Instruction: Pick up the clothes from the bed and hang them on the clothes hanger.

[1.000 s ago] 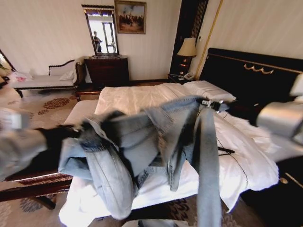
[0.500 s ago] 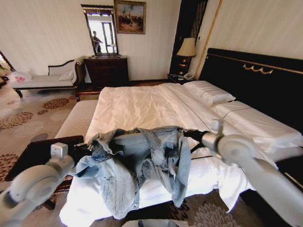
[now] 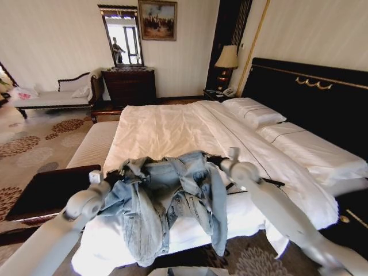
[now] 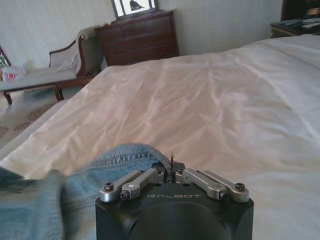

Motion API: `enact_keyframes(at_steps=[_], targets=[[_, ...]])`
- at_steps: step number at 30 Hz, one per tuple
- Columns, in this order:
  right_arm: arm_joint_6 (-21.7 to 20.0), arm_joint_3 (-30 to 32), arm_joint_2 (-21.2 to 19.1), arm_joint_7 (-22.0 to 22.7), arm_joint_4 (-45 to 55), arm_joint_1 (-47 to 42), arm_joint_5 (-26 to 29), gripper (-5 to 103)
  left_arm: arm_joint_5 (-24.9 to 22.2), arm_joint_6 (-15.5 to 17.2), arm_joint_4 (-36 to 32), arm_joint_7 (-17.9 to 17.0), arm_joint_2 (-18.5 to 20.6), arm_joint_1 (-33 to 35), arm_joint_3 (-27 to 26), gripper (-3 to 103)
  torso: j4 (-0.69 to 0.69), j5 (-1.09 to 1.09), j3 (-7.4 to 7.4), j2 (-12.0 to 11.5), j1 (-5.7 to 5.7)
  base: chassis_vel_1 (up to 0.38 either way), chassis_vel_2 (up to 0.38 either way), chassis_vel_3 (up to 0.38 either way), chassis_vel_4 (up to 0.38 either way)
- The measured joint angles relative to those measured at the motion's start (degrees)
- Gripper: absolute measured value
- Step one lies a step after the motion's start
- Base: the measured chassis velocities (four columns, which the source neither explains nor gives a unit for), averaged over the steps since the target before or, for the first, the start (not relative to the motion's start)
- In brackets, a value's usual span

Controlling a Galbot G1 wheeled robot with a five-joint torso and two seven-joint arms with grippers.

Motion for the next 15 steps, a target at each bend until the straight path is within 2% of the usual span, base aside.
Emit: enact_keyframes(at_steps=[3,4,7,9,12,15], targets=[[1.8,-5.9,4.2,-0.6,-9.4,5.3,-3.1,4,1.3,-1.8,7.9,1.7,-1.8,-7.6,5.6,2,0.03,0.0,0.01,0.0,0.01,0.0,0.0,0.0,0.0],[1.8,-5.9,4.2,-0.6,-9.4,5.3,-3.1,4,1.3,-1.8,7.9,1.7,-1.8,-7.6,5.6,2,0.03,0.0,0.01,0.0,0.01,0.0,0.0,0.0,0.0],[3.7,-10.1,9.4,-1.8,-21.0,9.7,-6.3,4,2.0,-3.8,18.5,3.8,-4.7,-16.4,12.4,2,0.0,-0.01,0.0,0.0,0.01,0.0,0.0,0.0,0.0],[4.0,-10.4,10.4,-2.0,-22.6,10.2,-6.9,4,2.1,-4.1,19.9,4.2,-5.2,-17.6,13.3,2,-0.01,0.0,0.0,0.0,0.01,0.0,0.0,0.0,0.0],[6.7,-11.0,16.0,-3.7,-31.3,13.1,-9.3,4,2.9,-6.7,27.7,6.1,-8.6,-25.1,18.1,2,-0.01,0.0,0.0,0.0,0.01,0.0,0.0,0.0,0.0],[7.7,-11.4,18.3,-4.5,-34.9,14.7,-10.2,4,2.7,-7.5,31.5,7.0,-10.1,-28.5,20.0,2,-0.01,0.0,0.0,0.0,0.02,0.0,0.0,0.0,0.0]])
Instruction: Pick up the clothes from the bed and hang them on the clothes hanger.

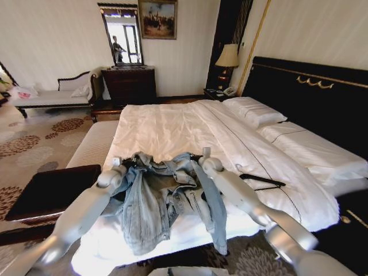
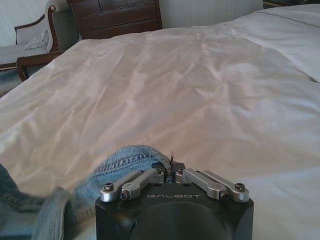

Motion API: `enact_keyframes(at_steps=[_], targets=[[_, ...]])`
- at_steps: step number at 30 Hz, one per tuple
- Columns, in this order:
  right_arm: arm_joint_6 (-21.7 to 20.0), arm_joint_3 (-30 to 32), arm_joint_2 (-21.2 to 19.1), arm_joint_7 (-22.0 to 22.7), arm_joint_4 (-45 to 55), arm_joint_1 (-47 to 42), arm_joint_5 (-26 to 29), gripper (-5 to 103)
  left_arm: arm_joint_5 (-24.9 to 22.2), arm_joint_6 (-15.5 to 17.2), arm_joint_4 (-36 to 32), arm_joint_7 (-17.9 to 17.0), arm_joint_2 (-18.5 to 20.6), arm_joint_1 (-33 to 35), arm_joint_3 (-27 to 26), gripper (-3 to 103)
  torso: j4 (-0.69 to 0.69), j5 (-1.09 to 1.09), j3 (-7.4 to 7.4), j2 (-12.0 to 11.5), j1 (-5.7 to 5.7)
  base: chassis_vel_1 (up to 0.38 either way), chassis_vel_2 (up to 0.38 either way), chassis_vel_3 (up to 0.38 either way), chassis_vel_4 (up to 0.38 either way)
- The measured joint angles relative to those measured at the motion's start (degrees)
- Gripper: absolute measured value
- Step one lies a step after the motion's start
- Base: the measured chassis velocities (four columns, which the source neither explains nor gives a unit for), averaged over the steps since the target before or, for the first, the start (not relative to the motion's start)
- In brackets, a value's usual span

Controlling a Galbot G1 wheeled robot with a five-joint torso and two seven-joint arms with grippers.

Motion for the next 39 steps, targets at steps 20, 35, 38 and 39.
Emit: enact_keyframes(at_steps=[20,35,38,39], targets=[[4.6,-0.1,7.1,-2.5,-14.6,6.1,-6.2,15,1.6,-2.1,8.7,0.6,-4.0,-3.7,1.1,26,0.02,0.01,-0.02,0.0,-0.02,0.0,0.0,0.0,0.0],[5.5,-0.5,0.3,-1.3,-1.4,0.5,-7.7,69,2.9,-1.6,-6.8,-2.1,0.2,8.2,-9.5,81,0.02,0.01,-0.02,0.0,-0.02,0.0,0.0,0.0,0.0],[5.9,0.3,-2.2,-1.4,3.1,-2.0,-9.3,80,2.6,-1.7,-11.4,-2.7,1.2,13.5,-14.6,91,0.03,0.0,-0.02,0.0,-0.02,0.0,0.0,0.0,0.0],[6.2,0.7,-3.6,-1.6,5.1,-3.2,-10.4,85,2.5,-1.7,-13.8,-2.8,1.6,16.0,-17.1,96,0.03,0.01,-0.02,0.0,-0.02,0.0,0.0,0.0,0.0]])
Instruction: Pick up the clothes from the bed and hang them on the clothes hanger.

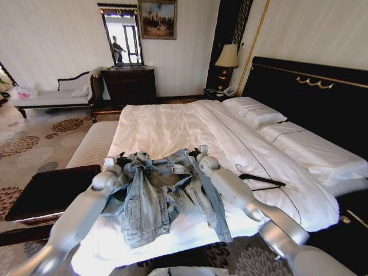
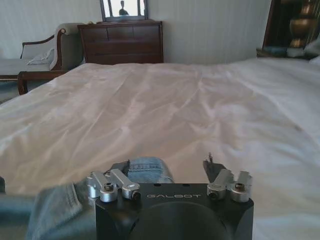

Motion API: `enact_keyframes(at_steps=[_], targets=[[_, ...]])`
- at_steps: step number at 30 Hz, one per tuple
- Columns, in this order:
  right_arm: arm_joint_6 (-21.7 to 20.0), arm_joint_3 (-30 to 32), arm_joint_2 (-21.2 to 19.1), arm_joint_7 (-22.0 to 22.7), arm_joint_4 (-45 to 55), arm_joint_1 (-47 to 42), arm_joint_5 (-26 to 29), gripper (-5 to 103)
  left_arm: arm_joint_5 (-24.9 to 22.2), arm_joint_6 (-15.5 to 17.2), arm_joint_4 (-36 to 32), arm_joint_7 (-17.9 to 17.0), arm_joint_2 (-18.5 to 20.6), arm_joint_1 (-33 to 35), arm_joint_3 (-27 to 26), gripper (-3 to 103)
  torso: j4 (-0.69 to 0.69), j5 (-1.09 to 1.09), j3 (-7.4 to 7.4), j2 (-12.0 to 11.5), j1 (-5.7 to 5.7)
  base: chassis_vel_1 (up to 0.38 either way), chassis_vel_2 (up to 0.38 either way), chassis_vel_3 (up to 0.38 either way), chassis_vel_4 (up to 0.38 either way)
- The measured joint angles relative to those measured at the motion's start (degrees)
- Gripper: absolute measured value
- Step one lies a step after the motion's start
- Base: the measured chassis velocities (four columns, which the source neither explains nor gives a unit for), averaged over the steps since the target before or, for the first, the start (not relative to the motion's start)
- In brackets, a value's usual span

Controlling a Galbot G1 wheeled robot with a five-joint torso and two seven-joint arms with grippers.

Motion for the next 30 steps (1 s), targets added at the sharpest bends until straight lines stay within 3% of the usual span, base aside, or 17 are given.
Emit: enact_keyframes(at_steps=[1,2,3,6,11,18,21,30], targets=[[0.4,0.6,-1.8,-0.3,2.5,-1.4,-1.4,85,-0.1,-0.1,-3.6,0.2,0.5,4.1,-3.5,96,-0.01,0.02,-0.01,0.0,0.0,0.0,0.0,0.0,0.0],[0.4,0.6,-1.8,-0.3,2.5,-1.4,-1.4,85,-0.1,-0.1,-3.6,0.2,0.5,4.1,-3.5,96,-0.01,0.02,-0.01,0.0,0.0,0.0,0.0,0.0,0.0],[1.1,1.4,-4.7,-1.0,6.6,-3.7,-3.3,95,0.1,-0.2,-9.0,1.5,0.5,10.2,-7.6,100,0.02,-0.01,-0.01,0.0,-0.01,0.0,0.0,0.0,0.0],[2.7,2.8,-9.4,-2.5,13.9,-8.1,-7.8,99,2.7,-1.6,-18.4,3.5,-2.7,24.2,-17.9,100,-0.07,0.02,-0.02,0.0,-0.02,0.0,0.0,0.0,0.0],[5.3,3.1,-12.5,-5.2,20.8,-12.7,-13.6,100,5.1,-3.8,-22.7,6.0,-9.0,37.6,-27.2,100,0.04,0.03,-0.03,0.0,-0.03,0.0,0.0,0.0,0.0],[5.9,3.8,-13.6,-6.1,24.7,-16.9,-15.3,100,6.1,-6.1,-23.2,7.9,-13.1,44.2,-29.5,100,-0.06,-0.01,-0.01,0.0,-0.02,0.0,0.0,0.0,0.0],[5.7,2.0,-12.6,-6.4,25.5,-18.0,-16.0,100,7.2,-8.7,-24.2,9.3,-15.3,49.7,-30.4,100,0.0,0.02,0.0,0.0,0.0,0.0,0.0,0.0,0.0],[4.8,-4.8,-8.0,-7.1,21.4,-14.7,-15.9,100,9.1,-10.7,-24.9,9.8,-19.4,52.0,-29.3,100,0.0,-0.01,0.0,0.0,-0.01,0.0,0.0,0.0,0.0]])
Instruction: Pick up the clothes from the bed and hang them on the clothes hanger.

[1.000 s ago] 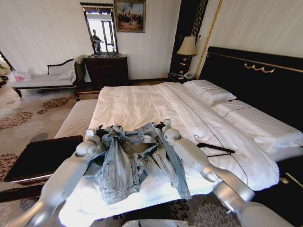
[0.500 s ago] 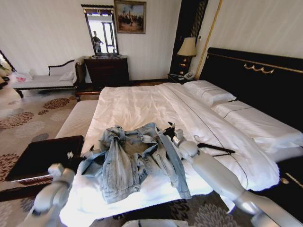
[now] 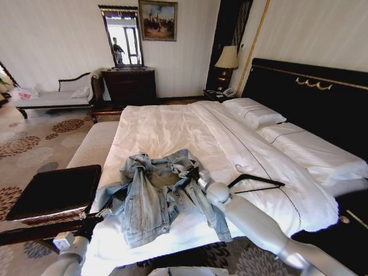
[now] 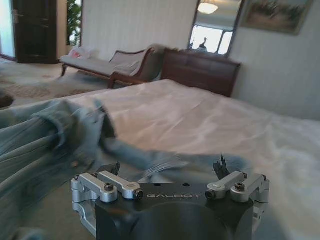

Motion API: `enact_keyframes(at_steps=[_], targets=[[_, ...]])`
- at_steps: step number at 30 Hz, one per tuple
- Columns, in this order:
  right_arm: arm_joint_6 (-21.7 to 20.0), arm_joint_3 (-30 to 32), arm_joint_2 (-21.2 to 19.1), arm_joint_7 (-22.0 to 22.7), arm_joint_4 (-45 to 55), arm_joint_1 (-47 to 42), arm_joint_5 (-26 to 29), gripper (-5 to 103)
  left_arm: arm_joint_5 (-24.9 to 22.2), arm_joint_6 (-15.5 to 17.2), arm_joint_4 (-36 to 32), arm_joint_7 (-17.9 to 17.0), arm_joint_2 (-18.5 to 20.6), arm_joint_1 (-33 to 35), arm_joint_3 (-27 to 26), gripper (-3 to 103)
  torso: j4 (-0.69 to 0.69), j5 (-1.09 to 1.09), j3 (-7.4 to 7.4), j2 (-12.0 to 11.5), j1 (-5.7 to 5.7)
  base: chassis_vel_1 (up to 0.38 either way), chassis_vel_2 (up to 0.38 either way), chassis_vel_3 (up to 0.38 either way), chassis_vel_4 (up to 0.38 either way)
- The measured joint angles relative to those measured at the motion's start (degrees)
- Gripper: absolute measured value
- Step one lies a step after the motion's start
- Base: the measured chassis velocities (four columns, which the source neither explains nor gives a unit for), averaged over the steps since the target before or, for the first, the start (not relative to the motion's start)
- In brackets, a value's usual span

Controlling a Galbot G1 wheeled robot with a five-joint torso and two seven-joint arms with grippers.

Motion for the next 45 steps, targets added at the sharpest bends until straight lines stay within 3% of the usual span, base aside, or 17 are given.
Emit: enact_keyframes(at_steps=[4,6,11,16,24,26,28,31,32,34,37,43,44,45], targets=[[-0.1,-1.7,3.6,0.0,-3.3,0.8,0.2,100,0.2,0.0,-0.7,0.0,-0.3,-0.4,0.6,100,-0.04,0.01,0.01,0.0,0.02,0.0,0.0,0.0,0.0],[-0.4,-2.6,7.7,0.0,-6.5,1.4,1.1,100,0.9,-0.1,-1.4,0.2,-0.5,-0.3,1.2,100,0.0,0.0,0.01,0.0,0.02,0.0,0.0,0.0,0.0],[-0.2,-3.1,11.7,0.0,-10.7,2.4,0.4,100,2.0,-0.1,-1.5,0.3,-0.5,-0.8,2.6,100,-0.03,0.0,0.0,0.0,0.01,0.0,0.0,0.0,0.0],[-0.3,-3.4,14.0,0.1,-13.6,3.4,-0.8,103,2.3,-0.1,-1.3,0.2,-1.1,-0.9,3.5,100,-0.02,-0.01,0.01,0.0,0.02,0.0,0.0,0.0,0.0],[1.3,-3.7,16.9,1.0,-22.7,5.8,-7.6,97,1.9,-0.3,-1.9,0.2,-1.7,0.1,4.4,100,-0.02,0.0,0.0,0.0,0.01,0.0,0.0,0.0,0.0],[1.4,-3.7,18.0,2.3,-25.2,6.7,-11.7,88,1.7,-0.3,-2.0,0.2,-1.7,0.0,4.5,100,-0.02,0.0,0.01,0.0,0.01,0.0,0.0,0.0,0.0],[1.2,-3.8,18.6,2.9,-26.3,7.1,-12.9,88,1.7,-0.2,-2.1,0.2,-1.7,0.0,4.5,100,-0.02,0.0,0.01,0.0,0.02,0.0,0.0,0.0,0.0],[0.5,-4.3,19.7,3.7,-28.9,7.8,-14.6,73,1.2,-0.2,-2.4,0.2,-1.7,0.1,4.2,100,-0.01,0.01,0.01,0.0,0.01,0.0,0.0,0.0,0.0],[0.4,-4.3,19.9,3.8,-29.5,7.9,-14.9,67,1.0,-0.1,-2.4,0.1,-1.7,0.2,4.1,100,-0.01,0.0,0.0,0.0,0.01,0.0,0.0,0.0,0.0],[0.4,-4.3,20.1,4.0,-30.0,8.1,-15.0,67,0.7,-0.1,-2.5,0.1,-1.7,0.3,3.9,100,-0.01,0.0,0.0,0.0,0.01,0.0,0.0,0.0,0.0],[0.4,-3.9,20.5,5.0,-31.4,8.3,-15.6,51,0.1,-0.1,-2.7,0.1,-1.6,0.9,3.4,100,-0.01,0.01,0.0,0.0,0.01,0.0,0.0,0.0,0.0],[0.4,-2.9,20.2,5.9,-31.4,8.3,-15.3,35,-0.2,-0.1,-2.9,0.1,-2.2,1.1,3.3,100,-0.02,0.01,0.01,0.0,0.01,0.0,0.0,0.0,0.0],[0.5,-2.9,20.0,5.9,-31.2,8.2,-15.2,24,-0.2,-0.1,-2.9,0.1,-2.4,1.0,3.4,100,-0.02,0.01,0.0,0.0,0.01,0.0,0.0,0.0,0.0],[0.5,-2.9,19.8,6.0,-30.9,8.2,-15.0,24,-0.1,-0.1,-3.0,0.1,-2.6,1.0,3.6,100,-0.02,0.0,0.0,0.0,0.01,0.0,0.0,0.0,0.0]])
